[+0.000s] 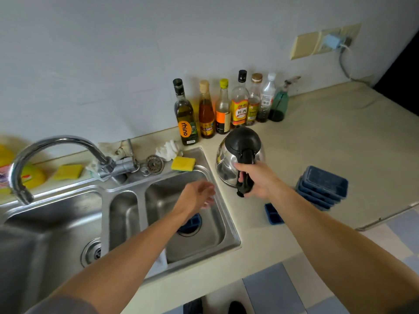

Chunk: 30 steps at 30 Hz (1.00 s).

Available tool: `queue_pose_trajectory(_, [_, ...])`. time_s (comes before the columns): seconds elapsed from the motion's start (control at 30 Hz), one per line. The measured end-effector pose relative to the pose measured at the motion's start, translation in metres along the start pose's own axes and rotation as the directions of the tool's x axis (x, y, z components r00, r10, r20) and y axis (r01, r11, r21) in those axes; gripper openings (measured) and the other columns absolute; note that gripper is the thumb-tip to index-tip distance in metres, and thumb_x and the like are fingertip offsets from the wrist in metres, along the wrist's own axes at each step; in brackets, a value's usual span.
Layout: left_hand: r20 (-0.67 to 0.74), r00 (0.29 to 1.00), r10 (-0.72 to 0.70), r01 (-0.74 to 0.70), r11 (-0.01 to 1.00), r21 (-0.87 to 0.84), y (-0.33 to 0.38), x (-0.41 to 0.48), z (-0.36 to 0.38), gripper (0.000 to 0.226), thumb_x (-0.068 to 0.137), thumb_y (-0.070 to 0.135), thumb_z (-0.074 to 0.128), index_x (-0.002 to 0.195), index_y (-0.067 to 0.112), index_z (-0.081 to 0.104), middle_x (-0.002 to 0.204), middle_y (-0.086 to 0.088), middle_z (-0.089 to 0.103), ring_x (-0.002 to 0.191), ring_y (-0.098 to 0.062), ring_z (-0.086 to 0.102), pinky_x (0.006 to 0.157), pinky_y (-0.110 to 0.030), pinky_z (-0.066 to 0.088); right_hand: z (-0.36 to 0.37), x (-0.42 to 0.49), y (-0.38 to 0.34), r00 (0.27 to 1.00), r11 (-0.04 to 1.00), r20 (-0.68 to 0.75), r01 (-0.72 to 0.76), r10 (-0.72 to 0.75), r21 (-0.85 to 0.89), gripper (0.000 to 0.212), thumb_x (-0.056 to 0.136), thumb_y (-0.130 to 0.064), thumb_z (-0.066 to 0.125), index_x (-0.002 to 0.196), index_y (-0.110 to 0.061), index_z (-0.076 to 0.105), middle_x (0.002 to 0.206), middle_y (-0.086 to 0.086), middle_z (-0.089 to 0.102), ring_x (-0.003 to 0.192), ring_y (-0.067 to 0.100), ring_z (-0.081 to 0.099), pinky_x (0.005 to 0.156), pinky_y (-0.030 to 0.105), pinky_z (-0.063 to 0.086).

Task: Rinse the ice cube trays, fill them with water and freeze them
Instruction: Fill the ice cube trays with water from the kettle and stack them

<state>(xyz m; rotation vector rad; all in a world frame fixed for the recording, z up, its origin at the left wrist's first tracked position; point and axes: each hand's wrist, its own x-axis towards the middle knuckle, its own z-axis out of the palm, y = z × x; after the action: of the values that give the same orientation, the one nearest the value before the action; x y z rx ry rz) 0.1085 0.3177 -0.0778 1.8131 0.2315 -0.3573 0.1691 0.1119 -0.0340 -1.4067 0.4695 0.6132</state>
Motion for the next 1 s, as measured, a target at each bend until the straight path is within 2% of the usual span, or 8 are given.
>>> queue_pose_trajectory(0.2, [-0.251,0.968,-0.012,0.016,1.0,0.013,-0.034,-0.014,-0.091,0.011,0.101,0.017,0.059,0.103,0.016,0.07,0.092,-0.004,0.075,0.071,-0.01,0.071,0.065,-0.028,0.056,0.067,-0.015,0.027,0.999,0.972,0.022,-0.017,0.023,-0.235,0.015,0.083,-0.012,0.074,0.082,-0.016,0.06,0.059,0.001,0.054,0.07,0.02,0.053,0.084,0.046,0.046])
queue_pose_trajectory(0.3, [-0.381,0.924,0.016,-0.005,0.999,0.032,-0.046,-0.017,-0.145,0.012,0.101,0.018,0.059,0.094,0.024,0.066,0.091,-0.001,0.075,0.072,-0.007,0.073,0.064,-0.026,0.06,0.109,-0.021,0.041,0.999,0.94,0.031,0.023,-0.014,-0.34,0.011,0.079,-0.012,0.07,0.084,-0.017,0.062,0.059,0.002,0.054,0.069,0.023,0.053,0.072,0.041,0.044])
queue_pose_trajectory(0.4, [-0.436,0.9,-0.003,0.024,0.999,0.044,-0.053,-0.012,-0.201,0.011,0.102,0.02,0.057,0.096,0.02,0.066,0.093,-0.004,0.076,0.082,-0.021,0.074,0.076,-0.041,0.062,0.157,-0.025,0.056,0.999,0.914,0.029,0.03,-0.02,-0.405,0.01,0.08,-0.013,0.068,0.076,-0.018,0.061,0.059,0.002,0.055,0.066,0.024,0.052,0.064,0.034,0.043])
queue_pose_trajectory(0.63, [-0.396,0.915,0.082,0.031,0.962,0.271,-0.035,0.041,-0.277,0.022,0.096,0.023,0.059,0.113,0.014,0.07,0.101,0.003,0.07,0.092,-0.021,0.067,0.08,-0.033,0.054,0.235,-0.032,0.086,0.997,0.904,0.064,-0.003,0.033,-0.427,0.007,0.081,-0.01,0.064,0.083,-0.016,0.062,0.07,0.007,0.055,0.078,0.025,0.053,0.077,0.044,0.044])
queue_pose_trajectory(0.77, [-0.297,0.952,0.073,0.072,0.889,0.452,-0.017,0.09,-0.283,0.031,0.095,0.022,0.06,0.114,-0.002,0.064,0.112,-0.016,0.068,0.109,-0.034,0.064,0.088,-0.038,0.049,0.244,-0.031,0.087,0.999,0.87,0.04,-0.005,0.028,-0.492,0.009,0.076,-0.01,0.064,0.078,-0.019,0.062,0.072,0.007,0.058,0.081,0.027,0.057,0.083,0.047,0.051])
queue_pose_trajectory(0.83, [-0.297,0.954,0.049,0.112,0.858,0.502,-0.012,0.116,-0.287,0.036,0.095,0.022,0.061,0.117,-0.006,0.061,0.118,-0.022,0.067,0.113,-0.038,0.063,0.085,-0.038,0.05,0.243,-0.029,0.087,0.999,0.852,0.039,-0.006,0.031,-0.523,0.012,0.071,-0.014,0.066,0.078,-0.023,0.065,0.076,0.007,0.064,0.086,0.027,0.064,0.086,0.048,0.055])
queue_pose_trajectory(0.9, [-0.293,0.956,0.017,0.154,0.821,0.55,-0.01,0.139,-0.288,0.036,0.094,0.022,0.063,0.115,-0.006,0.06,0.117,-0.023,0.067,0.112,-0.038,0.064,0.077,-0.034,0.046,0.241,-0.026,0.087,0.999,0.828,0.044,0.002,0.027,-0.561,0.015,0.062,-0.02,0.065,0.073,-0.03,0.065,0.077,0.006,0.066,0.085,0.026,0.067,0.076,0.04,0.057])
queue_pose_trajectory(1.0, [-0.267,0.963,-0.032,0.189,0.789,0.585,-0.014,0.164,-0.285,0.033,0.092,0.021,0.063,0.111,-0.006,0.061,0.115,-0.023,0.068,0.107,-0.037,0.066,0.078,-0.035,0.051,0.235,-0.019,0.09,0.998,0.816,0.056,0.023,0.011,-0.577,0.016,0.058,-0.023,0.063,0.071,-0.032,0.063,0.068,0.001,0.063,0.07,0.018,0.062,0.059,0.031,0.051])
